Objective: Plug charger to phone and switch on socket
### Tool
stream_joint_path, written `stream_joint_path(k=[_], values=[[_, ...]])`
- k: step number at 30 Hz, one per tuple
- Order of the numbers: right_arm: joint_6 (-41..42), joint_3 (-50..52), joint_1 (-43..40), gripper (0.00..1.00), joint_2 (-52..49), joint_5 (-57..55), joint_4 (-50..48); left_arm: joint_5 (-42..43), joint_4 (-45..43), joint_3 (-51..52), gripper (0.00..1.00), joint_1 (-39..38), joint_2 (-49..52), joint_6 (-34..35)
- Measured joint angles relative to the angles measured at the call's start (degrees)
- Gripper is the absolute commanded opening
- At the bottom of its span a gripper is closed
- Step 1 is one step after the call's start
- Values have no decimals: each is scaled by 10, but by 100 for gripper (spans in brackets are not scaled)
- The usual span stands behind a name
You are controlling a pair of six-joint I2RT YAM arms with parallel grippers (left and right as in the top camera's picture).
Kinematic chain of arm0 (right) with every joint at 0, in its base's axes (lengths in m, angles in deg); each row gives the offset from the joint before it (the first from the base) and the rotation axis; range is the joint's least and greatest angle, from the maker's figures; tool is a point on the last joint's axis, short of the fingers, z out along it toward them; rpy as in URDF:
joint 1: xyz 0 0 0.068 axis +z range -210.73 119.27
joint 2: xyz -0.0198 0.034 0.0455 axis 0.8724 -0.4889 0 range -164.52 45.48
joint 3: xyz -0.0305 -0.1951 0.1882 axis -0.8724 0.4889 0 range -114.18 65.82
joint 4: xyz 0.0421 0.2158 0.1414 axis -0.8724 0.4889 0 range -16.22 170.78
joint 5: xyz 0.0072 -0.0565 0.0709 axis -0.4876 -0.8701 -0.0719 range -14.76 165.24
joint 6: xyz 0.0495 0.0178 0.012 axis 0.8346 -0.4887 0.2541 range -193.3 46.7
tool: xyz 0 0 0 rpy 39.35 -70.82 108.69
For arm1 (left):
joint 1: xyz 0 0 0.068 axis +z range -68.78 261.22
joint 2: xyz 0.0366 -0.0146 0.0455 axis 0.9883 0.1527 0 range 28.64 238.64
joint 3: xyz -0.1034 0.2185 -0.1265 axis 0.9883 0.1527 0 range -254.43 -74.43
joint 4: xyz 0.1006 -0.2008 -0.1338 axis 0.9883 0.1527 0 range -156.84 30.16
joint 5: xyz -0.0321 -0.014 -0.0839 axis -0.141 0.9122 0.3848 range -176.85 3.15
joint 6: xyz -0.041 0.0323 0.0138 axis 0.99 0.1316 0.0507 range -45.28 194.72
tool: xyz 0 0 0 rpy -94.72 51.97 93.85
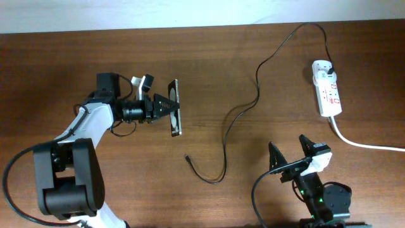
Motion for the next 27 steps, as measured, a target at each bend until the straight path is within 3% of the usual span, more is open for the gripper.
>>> stream_joint_path(k=[5,10,15,22,27], values=[[2,-106,0,99,-47,16,83,0,1,0,72,0,0,0],[8,-325,0,99,-231,35,172,2,1,0,73,0,0,0],[12,-576,1,99,-484,90,355,2,2,0,73,0,0,0],[12,-619,2,92,-674,242,350,2,2,0,73,0,0,0],[12,-619,56,91,-726,235,349,2,2,0,73,0,0,0]])
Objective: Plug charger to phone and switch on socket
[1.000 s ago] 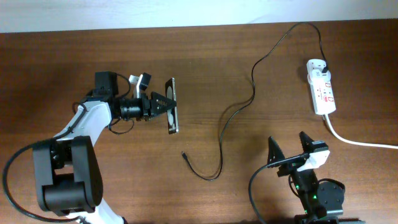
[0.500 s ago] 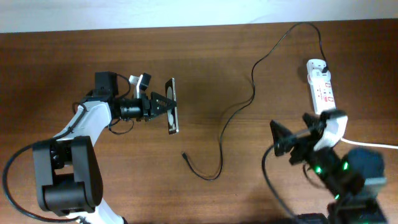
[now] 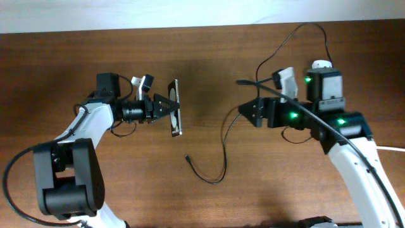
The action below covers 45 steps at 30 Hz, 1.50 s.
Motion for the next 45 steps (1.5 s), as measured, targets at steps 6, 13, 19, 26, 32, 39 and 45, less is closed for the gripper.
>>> stream_joint_path(k=[6,13,19,26,32,39,45], values=[[21,0,105,91,-45,-139,-1,0,0,0,74,0,0,0],[58,0,142,99,-114,-213,-37,0,0,0,74,0,0,0],[60,0,142,99,-123,-201,-41,0,0,0,74,0,0,0],[60,0,142,99,-123,-189,-44,0,0,0,74,0,0,0],[62,0,142,98,-123,-182,-44,0,0,0,74,0,0,0],[62,0,142,98,-123,-177,-44,0,0,0,74,0,0,0],[77,0,142,98,-123,-169,-46,0,0,0,74,0,0,0]])
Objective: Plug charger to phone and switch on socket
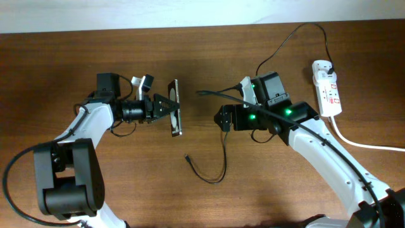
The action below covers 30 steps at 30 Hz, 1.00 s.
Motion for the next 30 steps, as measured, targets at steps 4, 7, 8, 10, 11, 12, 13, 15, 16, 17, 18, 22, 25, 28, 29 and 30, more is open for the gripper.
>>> stream_joint_path(k=[4,7,8,10,11,12,13,15,16,17,18,22,25,28,29,30], values=[[11,0,0,98,0,4,-2,0,0,0,74,0,0,0],[27,0,1,98,0,4,-6,0,0,0,74,0,0,0],[29,0,5,98,0,4,-8,0,0,0,74,0,0,0],[30,0,14,98,0,3,-16,0,2,0,74,0,0,0],[30,0,22,98,0,3,-23,0,2,0,74,0,0,0],[31,0,29,98,0,3,-29,0,2,0,74,0,0,0],[31,0,38,98,0,3,-37,0,2,0,74,0,0,0],[46,0,54,98,0,-10,-41,0,2,0,74,0,0,0],[56,0,59,98,0,-19,-42,0,2,0,74,0,0,0],[62,0,66,98,0,-30,-49,0,2,0,75,0,0,0],[67,0,76,98,0,-38,-56,0,2,0,75,0,0,0],[77,0,103,99,-20,-56,-72,0,2,0,74,-2,0,0],[88,0,115,99,-66,-60,-102,0,0,0,75,-15,0,0],[102,0,141,98,-106,-60,-154,1,-6,0,75,-28,0,0],[104,0,150,98,-113,-59,-169,0,-7,0,75,-29,0,0],[105,0,160,97,-113,-59,-179,0,-7,0,75,-28,0,0]])
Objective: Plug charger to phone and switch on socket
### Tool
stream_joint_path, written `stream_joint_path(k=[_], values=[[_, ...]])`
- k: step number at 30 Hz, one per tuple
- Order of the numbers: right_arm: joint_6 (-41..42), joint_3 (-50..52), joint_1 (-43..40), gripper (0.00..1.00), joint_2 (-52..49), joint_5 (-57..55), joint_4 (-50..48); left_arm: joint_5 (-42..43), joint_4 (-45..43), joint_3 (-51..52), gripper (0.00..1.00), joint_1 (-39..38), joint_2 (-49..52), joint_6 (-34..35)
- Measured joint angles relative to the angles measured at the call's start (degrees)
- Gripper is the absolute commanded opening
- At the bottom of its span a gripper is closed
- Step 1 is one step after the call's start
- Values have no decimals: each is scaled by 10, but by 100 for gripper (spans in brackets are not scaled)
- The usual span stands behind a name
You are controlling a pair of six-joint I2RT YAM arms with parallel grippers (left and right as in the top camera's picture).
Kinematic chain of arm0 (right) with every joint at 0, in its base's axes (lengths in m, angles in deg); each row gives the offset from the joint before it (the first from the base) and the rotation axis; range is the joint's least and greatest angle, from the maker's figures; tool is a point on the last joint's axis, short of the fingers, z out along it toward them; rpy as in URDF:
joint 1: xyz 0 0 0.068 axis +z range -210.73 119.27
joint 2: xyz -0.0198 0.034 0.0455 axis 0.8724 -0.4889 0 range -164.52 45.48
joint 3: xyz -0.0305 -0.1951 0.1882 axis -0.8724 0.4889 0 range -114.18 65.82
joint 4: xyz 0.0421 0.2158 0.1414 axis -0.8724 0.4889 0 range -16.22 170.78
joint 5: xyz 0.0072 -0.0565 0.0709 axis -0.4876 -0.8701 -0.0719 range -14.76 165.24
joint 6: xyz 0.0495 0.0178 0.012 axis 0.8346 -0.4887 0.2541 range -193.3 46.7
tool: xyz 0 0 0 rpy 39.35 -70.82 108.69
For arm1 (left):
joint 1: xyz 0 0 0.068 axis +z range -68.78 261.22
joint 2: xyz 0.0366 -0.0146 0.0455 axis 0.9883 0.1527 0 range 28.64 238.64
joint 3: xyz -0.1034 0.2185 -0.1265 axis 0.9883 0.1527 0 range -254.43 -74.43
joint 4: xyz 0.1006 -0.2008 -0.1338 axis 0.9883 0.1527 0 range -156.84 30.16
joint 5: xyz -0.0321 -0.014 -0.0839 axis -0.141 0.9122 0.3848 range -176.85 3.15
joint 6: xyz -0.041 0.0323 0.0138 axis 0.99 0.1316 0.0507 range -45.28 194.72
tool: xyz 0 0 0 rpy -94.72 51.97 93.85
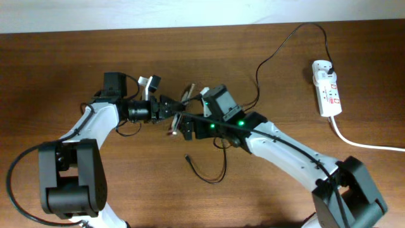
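Note:
My left gripper [172, 109] is shut on the phone [188, 92], which shows edge-on and tilted at the table's middle left. My right gripper [182, 126] has come in from the right and sits against the phone's lower part. Its fingers overlap the phone, so their state is unclear. The black charger cable [223, 166] lies on the table, and its free connector [188, 158] rests just below the right gripper, held by nothing. The cable's other end is plugged into the white power strip [328, 90] at the far right.
The cable loops across the table's middle and back right up to the strip. A thick white lead [361, 144] runs from the strip off the right edge. The right arm stretches diagonally over the lower middle of the brown wooden table [95, 38].
My right gripper was a short way to the right of the phone and is now against it. The phone in my left gripper has tilted and shifted slightly right. The cable connector has not moved.
My left gripper held the phone edge-on throughout. The right arm was folded at the front right, then raised near the power strip, then reaching over the cable toward the phone, and now its gripper is at the phone, which has tilted.

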Motion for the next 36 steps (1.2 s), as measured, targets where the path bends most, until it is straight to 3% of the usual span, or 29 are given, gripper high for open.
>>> stream_joint_path(k=[9,16,23,36], values=[[0,0,11,97,0,2,-3,0,0,0,75,-1,0,0],[5,-1,-39,97,11,53,51,0,0,0,75,-1,0,0],[82,-3,-37,97,42,81,6,0,0,0,75,-1,0,0],[288,-4,-51,96,42,-70,-115,0,0,0,75,-1,0,0]])
